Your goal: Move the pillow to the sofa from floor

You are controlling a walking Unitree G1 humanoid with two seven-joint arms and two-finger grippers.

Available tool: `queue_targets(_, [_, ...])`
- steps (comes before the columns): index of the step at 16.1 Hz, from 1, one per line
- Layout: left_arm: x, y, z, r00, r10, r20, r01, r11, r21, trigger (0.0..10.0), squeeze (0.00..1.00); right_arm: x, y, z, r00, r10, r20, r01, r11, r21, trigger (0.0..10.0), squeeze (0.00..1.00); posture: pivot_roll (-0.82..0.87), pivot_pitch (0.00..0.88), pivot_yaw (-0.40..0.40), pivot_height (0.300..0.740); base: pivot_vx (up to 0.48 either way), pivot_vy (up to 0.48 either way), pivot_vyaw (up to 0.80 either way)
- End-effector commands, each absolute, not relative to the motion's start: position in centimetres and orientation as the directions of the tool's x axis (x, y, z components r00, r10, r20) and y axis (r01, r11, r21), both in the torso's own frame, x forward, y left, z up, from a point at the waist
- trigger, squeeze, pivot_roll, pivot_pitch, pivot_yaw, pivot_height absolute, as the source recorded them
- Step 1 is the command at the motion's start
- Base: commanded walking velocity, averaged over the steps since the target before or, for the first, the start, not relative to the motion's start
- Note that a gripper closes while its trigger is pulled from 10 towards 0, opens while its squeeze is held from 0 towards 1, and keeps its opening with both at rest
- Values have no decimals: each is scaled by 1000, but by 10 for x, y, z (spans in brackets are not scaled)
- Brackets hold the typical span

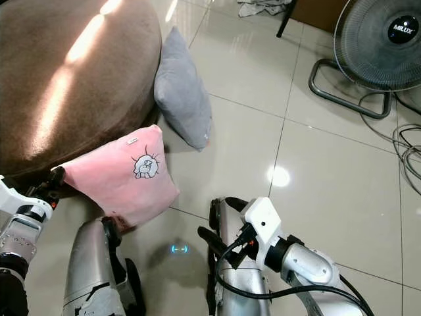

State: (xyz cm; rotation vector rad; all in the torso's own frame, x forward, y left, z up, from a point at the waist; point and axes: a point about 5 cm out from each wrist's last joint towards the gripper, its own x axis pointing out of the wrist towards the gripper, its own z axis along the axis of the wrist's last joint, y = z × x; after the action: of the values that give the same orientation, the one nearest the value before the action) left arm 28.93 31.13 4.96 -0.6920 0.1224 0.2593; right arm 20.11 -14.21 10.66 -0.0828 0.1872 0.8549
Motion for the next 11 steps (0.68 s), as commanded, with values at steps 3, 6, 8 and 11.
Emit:
queue_targets(3, [284,307,39,943,248,-223,-333,710,-620,10000,1000,193,-146,108,638,738,-221,-756,655,6,10000,0,-318,408,-109,541,0,0,0])
queue_targets(6, [288,297,37,945,248,-212,-326,710,-625,10000,1000,181,-151,114,648,726,-229,-746,666,2,10000,0,-347,390,-143,541,0,0,0])
queue_targets(8, [288,294,35,932,287,-221,-362,704,-610,10000,0,179,-153,119,653,721,-232,-741,672,1,10000,0,-362,403,-154,541,0,0,0])
queue_targets(11, [290,296,39,932,297,-206,-361,724,-588,10000,0,177,-149,126,654,721,-230,-740,672,4,10000,0,-399,399,-177,541,0,0,0])
